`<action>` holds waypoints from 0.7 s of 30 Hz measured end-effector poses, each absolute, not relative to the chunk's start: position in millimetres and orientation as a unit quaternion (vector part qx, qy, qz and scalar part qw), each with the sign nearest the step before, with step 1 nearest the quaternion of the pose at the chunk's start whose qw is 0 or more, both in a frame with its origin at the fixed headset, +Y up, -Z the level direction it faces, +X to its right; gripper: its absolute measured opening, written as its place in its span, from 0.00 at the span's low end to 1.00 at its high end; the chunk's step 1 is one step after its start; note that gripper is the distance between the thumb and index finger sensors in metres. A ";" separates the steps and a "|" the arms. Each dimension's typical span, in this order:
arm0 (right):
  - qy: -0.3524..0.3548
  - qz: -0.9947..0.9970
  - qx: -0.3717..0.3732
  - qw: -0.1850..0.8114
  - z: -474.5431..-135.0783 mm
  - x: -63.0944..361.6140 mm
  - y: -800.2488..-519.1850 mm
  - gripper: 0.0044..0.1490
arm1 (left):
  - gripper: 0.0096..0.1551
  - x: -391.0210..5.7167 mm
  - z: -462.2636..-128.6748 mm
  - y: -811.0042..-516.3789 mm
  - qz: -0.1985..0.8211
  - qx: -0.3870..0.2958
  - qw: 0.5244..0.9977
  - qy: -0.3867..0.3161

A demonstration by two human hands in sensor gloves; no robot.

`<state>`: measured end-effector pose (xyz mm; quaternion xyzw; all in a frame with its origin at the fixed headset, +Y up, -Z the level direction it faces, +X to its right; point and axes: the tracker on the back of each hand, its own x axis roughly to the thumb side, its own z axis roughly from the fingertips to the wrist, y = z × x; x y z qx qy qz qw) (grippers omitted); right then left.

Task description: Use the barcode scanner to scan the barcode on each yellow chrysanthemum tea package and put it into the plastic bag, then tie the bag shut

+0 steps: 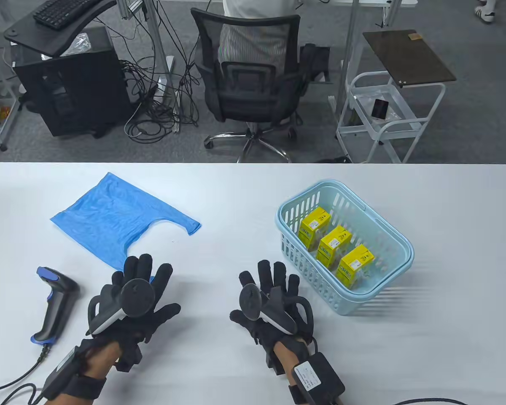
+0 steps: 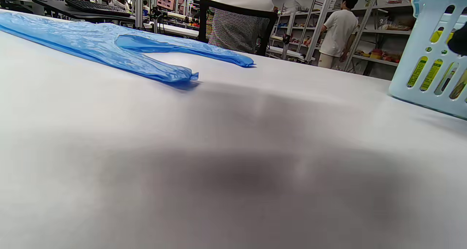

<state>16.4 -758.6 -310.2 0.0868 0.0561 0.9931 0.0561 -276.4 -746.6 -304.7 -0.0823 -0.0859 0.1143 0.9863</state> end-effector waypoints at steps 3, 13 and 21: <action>0.060 0.993 0.086 0.054 -310.1 15.9 -759.6 0.57 | 0.56 -275.7 -304.8 -746.4 0.112 -0.083 0.986 -0.087; 0.061 0.993 0.088 0.044 -310.2 15.4 -758.6 0.58 | 0.58 -271.4 -304.7 -745.5 0.039 -0.067 0.993 -0.088; 0.052 0.994 0.089 0.021 -312.7 14.5 -758.7 0.58 | 0.59 -269.8 -311.9 -749.0 -0.013 -0.053 0.996 -0.071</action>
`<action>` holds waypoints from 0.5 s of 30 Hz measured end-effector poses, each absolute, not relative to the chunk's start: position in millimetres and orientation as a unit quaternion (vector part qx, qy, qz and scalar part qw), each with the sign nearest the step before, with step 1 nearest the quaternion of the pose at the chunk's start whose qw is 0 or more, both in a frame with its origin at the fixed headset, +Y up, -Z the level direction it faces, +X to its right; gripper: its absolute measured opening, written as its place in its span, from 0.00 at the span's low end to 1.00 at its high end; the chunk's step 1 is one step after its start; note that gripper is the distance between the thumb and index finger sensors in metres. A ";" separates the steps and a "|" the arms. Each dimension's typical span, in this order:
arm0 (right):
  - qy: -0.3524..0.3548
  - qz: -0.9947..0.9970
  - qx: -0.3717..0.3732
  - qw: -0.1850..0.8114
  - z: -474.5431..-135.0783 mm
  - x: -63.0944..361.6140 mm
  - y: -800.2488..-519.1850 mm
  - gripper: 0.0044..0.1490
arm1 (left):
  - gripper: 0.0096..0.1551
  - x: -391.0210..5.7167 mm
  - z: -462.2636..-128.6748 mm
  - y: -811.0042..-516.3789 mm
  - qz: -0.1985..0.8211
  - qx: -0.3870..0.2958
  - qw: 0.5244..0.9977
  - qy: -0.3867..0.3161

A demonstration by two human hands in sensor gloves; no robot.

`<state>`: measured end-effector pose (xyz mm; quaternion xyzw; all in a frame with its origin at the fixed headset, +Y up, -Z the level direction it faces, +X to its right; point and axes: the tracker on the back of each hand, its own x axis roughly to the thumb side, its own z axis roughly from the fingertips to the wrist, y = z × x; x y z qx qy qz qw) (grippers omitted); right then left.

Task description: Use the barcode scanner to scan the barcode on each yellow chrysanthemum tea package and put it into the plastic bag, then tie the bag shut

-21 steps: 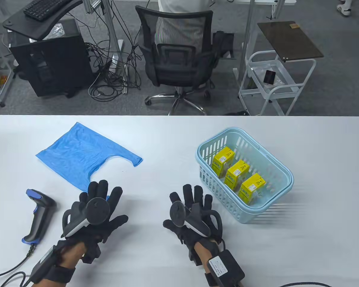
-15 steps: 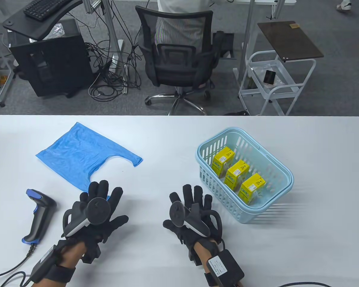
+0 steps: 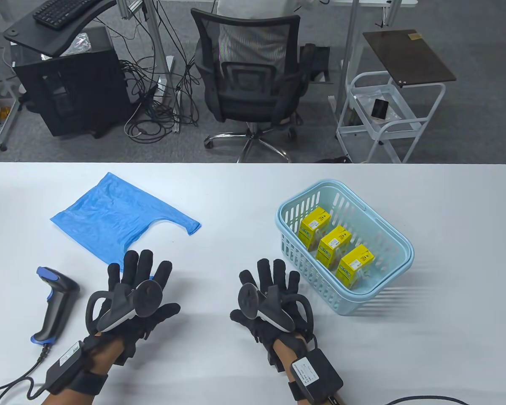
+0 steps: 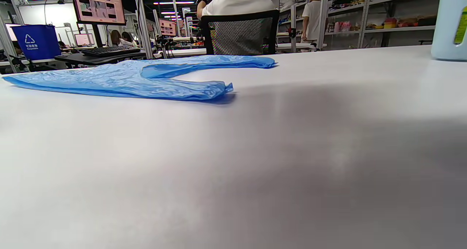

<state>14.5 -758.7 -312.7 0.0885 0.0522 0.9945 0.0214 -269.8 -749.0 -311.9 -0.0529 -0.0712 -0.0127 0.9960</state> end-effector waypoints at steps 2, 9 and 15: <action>0.051 0.994 0.090 0.019 -311.2 14.0 -758.0 0.59 | 0.59 -271.1 -312.0 -749.6 -0.021 -0.047 0.997 -0.063; 0.035 0.994 0.099 0.012 -305.4 12.5 -753.9 0.62 | 0.59 -274.7 -310.1 -747.5 -0.019 -0.026 0.999 -0.040; 0.046 0.995 0.092 0.001 -308.8 14.0 -760.5 0.62 | 0.59 -276.9 -310.3 -747.3 -0.010 -0.027 0.999 -0.038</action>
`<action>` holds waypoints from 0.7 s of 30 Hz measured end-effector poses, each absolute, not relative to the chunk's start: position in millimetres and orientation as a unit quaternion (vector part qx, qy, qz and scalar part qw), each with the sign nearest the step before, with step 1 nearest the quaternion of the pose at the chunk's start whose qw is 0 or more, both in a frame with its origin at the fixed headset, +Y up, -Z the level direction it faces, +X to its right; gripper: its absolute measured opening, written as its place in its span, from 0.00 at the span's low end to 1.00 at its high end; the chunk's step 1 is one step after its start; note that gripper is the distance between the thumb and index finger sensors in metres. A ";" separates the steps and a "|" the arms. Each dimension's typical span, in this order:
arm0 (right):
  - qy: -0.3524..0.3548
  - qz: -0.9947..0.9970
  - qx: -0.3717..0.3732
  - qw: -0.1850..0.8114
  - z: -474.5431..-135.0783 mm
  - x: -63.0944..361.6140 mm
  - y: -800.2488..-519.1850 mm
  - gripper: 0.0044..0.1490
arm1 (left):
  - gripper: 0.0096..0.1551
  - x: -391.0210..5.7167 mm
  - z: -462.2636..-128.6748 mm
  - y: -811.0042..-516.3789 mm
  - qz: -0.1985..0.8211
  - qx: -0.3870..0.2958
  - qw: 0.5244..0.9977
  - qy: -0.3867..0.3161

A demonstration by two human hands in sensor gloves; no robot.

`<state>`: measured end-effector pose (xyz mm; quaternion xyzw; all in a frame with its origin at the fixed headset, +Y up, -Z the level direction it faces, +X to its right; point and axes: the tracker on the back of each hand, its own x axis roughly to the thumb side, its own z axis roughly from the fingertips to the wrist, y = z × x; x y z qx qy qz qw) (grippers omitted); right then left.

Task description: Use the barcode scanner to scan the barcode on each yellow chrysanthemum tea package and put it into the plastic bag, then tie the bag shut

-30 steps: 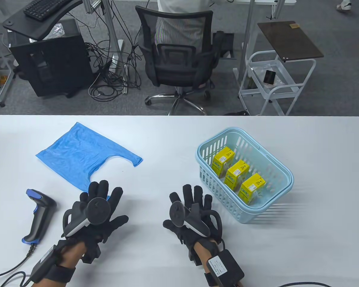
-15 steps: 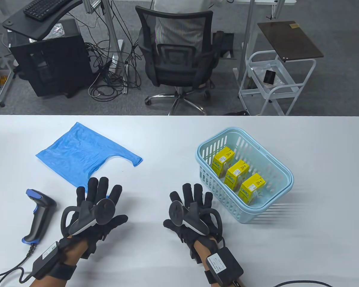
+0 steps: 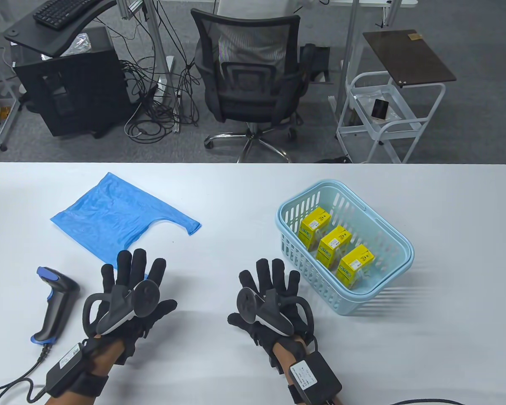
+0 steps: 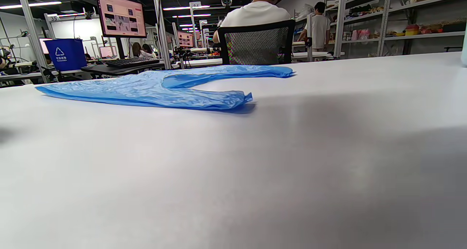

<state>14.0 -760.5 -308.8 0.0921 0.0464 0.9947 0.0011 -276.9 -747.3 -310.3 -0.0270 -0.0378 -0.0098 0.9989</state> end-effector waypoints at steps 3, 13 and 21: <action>0.051 0.995 0.085 0.011 -310.7 16.5 -760.7 0.61 | 0.58 -282.8 -312.8 -744.9 -0.002 -0.033 0.999 -0.027; 0.045 0.996 0.075 0.019 -309.9 19.2 -754.7 0.55 | 0.55 -309.1 -378.5 -720.0 0.019 -0.139 0.988 0.072; 0.048 0.996 0.078 0.011 -311.0 18.1 -755.5 0.54 | 0.49 -330.1 -440.1 -744.4 0.006 -0.201 0.966 0.160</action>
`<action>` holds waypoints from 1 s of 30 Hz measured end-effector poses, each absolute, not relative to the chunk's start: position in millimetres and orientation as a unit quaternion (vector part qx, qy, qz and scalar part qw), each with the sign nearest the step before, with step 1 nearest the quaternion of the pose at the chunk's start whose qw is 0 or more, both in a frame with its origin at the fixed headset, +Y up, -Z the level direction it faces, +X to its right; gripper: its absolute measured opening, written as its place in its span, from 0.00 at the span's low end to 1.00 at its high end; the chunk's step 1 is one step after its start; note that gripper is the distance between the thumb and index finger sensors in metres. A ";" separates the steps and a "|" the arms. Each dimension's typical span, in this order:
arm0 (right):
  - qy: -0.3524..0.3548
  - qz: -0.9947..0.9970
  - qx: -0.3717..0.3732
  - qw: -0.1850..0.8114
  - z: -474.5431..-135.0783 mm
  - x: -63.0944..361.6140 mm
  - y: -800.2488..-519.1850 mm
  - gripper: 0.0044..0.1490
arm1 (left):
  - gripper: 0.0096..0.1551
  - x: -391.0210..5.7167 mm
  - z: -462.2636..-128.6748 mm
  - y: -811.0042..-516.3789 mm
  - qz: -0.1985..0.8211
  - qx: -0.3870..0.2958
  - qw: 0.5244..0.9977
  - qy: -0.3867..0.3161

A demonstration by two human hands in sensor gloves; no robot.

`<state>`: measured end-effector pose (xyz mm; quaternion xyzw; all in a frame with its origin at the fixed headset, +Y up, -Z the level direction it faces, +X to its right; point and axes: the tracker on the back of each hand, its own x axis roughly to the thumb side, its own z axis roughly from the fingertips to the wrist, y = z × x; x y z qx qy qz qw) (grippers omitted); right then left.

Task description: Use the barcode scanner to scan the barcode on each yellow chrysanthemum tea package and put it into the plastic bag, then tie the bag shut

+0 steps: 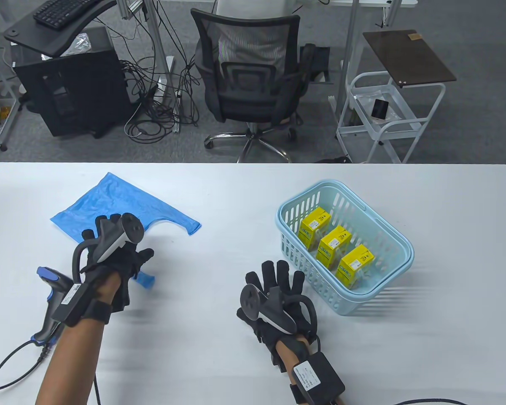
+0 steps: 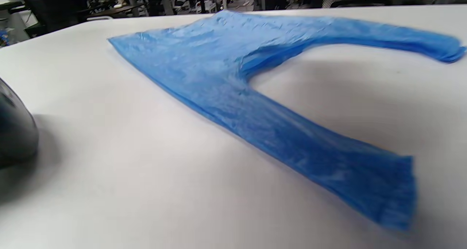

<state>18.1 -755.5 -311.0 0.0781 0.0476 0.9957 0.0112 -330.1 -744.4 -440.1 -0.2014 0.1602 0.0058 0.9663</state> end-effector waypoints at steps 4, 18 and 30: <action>0.052 0.994 0.091 0.009 -311.2 13.9 -755.7 0.54 | 0.43 -338.1 -460.7 -768.2 -0.050 -0.223 0.958 0.176; 0.071 0.992 0.107 0.017 -310.1 8.8 -758.2 0.53 | 0.40 -362.4 -481.3 -787.5 -0.094 -0.272 0.928 0.238; 0.080 0.989 0.117 0.033 -306.1 5.0 -757.6 0.54 | 0.25 -352.6 -474.4 -777.3 -0.019 -0.144 0.974 0.175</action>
